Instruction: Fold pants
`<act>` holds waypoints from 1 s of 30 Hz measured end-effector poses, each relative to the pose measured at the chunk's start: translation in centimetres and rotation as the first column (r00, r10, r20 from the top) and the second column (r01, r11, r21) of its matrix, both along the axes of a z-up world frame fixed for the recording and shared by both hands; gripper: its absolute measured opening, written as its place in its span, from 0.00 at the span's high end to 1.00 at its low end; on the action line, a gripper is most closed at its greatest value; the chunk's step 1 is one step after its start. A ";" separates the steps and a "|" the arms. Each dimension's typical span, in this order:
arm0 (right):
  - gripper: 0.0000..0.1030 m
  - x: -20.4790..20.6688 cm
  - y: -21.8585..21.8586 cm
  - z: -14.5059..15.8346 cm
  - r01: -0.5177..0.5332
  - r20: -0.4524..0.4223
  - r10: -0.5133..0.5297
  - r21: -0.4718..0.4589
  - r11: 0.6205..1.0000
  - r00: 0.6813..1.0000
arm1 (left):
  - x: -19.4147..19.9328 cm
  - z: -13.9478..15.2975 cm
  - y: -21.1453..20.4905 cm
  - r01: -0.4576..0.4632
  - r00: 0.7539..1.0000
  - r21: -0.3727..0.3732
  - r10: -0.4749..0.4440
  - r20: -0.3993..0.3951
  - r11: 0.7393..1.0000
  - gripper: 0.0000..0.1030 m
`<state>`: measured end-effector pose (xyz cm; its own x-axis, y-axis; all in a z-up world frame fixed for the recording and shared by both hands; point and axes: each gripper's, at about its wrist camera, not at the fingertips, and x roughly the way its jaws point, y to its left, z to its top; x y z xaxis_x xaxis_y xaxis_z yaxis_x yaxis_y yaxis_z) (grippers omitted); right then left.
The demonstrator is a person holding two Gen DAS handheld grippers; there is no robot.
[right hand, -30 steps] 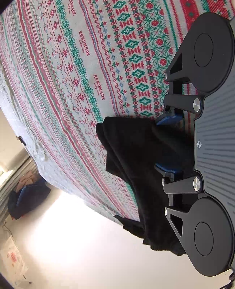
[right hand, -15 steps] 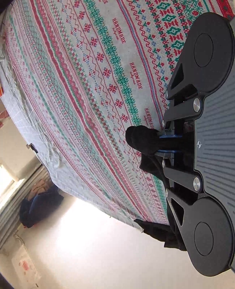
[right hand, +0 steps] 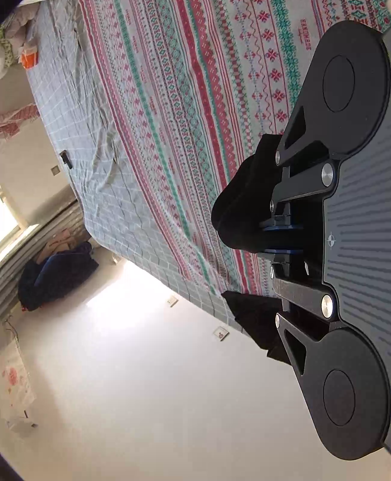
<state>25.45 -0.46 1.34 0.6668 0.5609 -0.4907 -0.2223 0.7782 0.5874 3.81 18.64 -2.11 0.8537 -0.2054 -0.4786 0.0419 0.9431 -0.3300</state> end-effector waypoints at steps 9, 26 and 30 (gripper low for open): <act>0.89 3.2 12.6 -1.3 -0.124 -0.013 0.124 -0.056 0.991 0.992 | 1.7 0.1 8.4 -0.176 0.979 -0.048 0.170 -0.116 0.983 0.54; 0.41 2.6 16.5 -0.9 -0.203 0.033 0.210 -0.151 0.968 0.977 | 3.6 1.5 12.7 -0.166 0.964 0.175 0.197 -0.179 0.971 0.02; 0.34 1.5 12.8 -0.7 -0.199 0.032 0.204 -0.131 0.971 0.978 | 5.5 2.5 13.4 -0.082 0.976 0.209 0.121 -0.180 0.974 0.00</act>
